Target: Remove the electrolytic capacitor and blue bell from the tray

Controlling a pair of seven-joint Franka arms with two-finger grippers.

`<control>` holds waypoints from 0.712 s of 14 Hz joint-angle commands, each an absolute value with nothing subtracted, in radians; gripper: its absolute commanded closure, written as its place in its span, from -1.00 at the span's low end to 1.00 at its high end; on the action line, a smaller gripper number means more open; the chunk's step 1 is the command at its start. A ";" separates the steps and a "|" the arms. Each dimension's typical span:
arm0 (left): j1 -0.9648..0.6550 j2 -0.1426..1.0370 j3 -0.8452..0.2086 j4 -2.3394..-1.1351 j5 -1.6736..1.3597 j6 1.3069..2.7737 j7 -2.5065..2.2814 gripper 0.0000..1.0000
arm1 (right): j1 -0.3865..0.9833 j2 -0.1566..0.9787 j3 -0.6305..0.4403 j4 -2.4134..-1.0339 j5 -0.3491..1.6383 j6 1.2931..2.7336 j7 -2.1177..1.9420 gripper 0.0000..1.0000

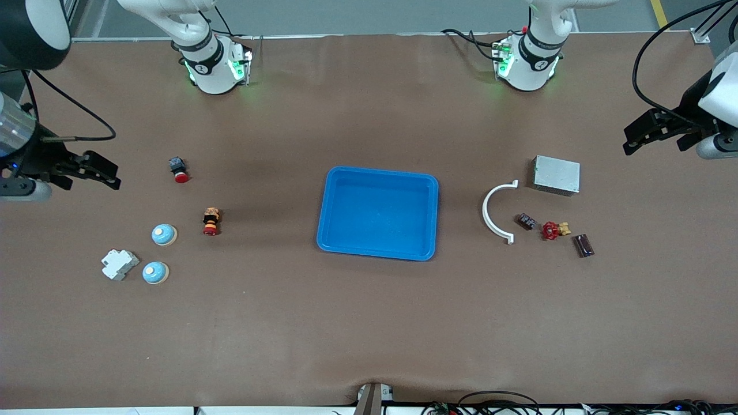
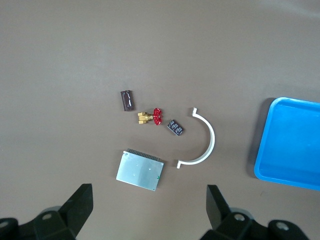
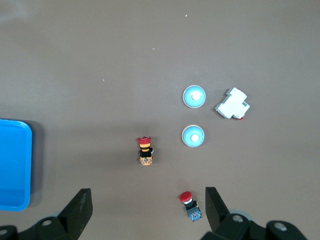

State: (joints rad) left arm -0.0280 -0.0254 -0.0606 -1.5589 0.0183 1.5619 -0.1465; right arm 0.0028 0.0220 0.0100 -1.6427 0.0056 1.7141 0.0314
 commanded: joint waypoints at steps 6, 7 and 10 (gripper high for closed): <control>-0.020 -0.040 -0.061 -1.571 0.015 1.563 -0.127 -1.00 | -0.049 0.006 0.017 -1.608 -0.005 1.658 0.049 -1.00; -0.018 -0.040 -0.061 -1.569 0.015 1.565 -0.127 -1.00 | -0.049 0.006 0.015 -1.608 -0.005 1.654 0.049 -1.00; -0.017 -0.038 -0.057 -1.569 0.015 1.578 -0.127 -1.00 | -0.049 0.008 0.015 -1.569 -0.005 1.628 0.051 -1.00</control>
